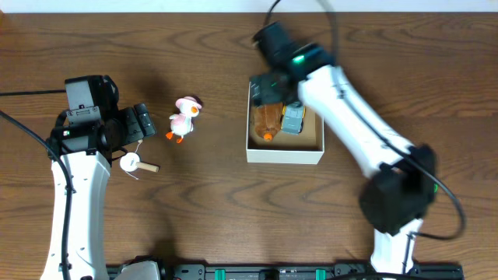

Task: Pack container
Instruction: 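Carry the brown plush with the right gripper into the box beside truck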

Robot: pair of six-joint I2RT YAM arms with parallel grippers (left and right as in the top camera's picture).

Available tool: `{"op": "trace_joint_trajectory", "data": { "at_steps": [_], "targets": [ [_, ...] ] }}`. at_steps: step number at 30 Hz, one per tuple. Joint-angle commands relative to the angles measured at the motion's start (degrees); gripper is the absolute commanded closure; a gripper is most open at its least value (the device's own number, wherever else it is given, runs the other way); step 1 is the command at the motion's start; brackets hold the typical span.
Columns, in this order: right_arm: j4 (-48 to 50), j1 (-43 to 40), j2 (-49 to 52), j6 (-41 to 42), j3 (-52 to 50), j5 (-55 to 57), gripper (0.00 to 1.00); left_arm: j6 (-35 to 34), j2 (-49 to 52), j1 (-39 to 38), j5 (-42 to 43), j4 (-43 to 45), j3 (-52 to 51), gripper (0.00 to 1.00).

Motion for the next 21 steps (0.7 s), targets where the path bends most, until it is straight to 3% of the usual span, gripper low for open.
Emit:
{"op": "trace_joint_trajectory", "data": {
  "at_steps": [1, 8, 16, 21],
  "targets": [
    [-4.0, -8.1, -8.2, -0.9, 3.1, 3.1, 0.01, 0.8, 0.3, 0.3, -0.2, 0.1, 1.6, 0.02],
    [-16.9, -20.2, -11.0, 8.4, 2.9, 2.6, 0.01, 2.5, 2.4, 0.0, 2.2, -0.3, 3.7, 0.02],
    [-18.9, -25.0, -10.7, 7.4, 1.2, 1.7, 0.01, 9.9, 19.4, -2.8, 2.1, -14.6, 27.8, 0.02],
    [-19.1, -26.7, -10.7, 7.4, 1.0, 1.8, 0.01, 12.0, 27.6, -4.5, 2.1, -16.1, 34.2, 0.02]
  ]
}}
